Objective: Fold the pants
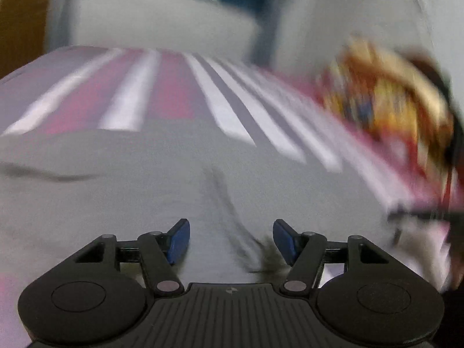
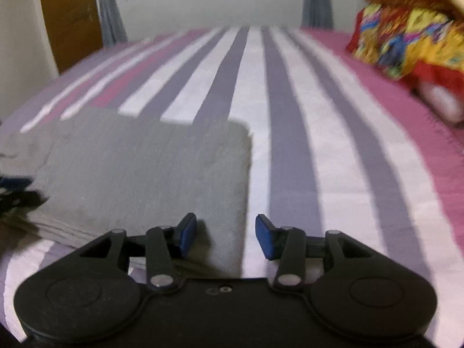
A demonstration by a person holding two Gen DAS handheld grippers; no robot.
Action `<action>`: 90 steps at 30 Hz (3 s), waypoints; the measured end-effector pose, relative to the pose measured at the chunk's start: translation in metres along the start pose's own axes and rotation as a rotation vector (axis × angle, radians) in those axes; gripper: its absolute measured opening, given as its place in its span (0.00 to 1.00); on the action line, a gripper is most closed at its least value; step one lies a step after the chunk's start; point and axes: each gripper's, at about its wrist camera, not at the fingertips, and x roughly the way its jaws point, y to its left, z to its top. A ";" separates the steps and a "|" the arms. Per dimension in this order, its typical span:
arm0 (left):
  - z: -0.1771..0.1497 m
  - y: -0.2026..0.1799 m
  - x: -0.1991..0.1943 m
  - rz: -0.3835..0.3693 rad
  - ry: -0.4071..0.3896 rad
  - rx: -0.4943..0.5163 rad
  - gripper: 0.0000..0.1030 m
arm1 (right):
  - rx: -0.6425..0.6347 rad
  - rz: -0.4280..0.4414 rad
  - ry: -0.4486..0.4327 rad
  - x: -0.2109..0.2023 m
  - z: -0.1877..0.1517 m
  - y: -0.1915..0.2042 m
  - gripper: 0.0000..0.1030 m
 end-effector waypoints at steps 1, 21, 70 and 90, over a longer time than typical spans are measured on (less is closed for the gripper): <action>-0.002 0.021 -0.021 0.002 -0.053 -0.072 0.62 | 0.015 0.004 -0.015 -0.006 0.000 -0.004 0.43; -0.059 0.255 0.005 -0.160 -0.227 -0.947 0.37 | 0.195 -0.103 0.013 -0.006 -0.004 -0.035 0.44; 0.057 -0.136 0.115 -0.224 0.132 0.122 0.15 | 0.496 0.031 -0.163 -0.046 -0.025 -0.094 0.46; 0.008 -0.199 0.133 -0.290 0.203 0.299 0.80 | 0.544 0.038 -0.180 -0.049 -0.029 -0.102 0.49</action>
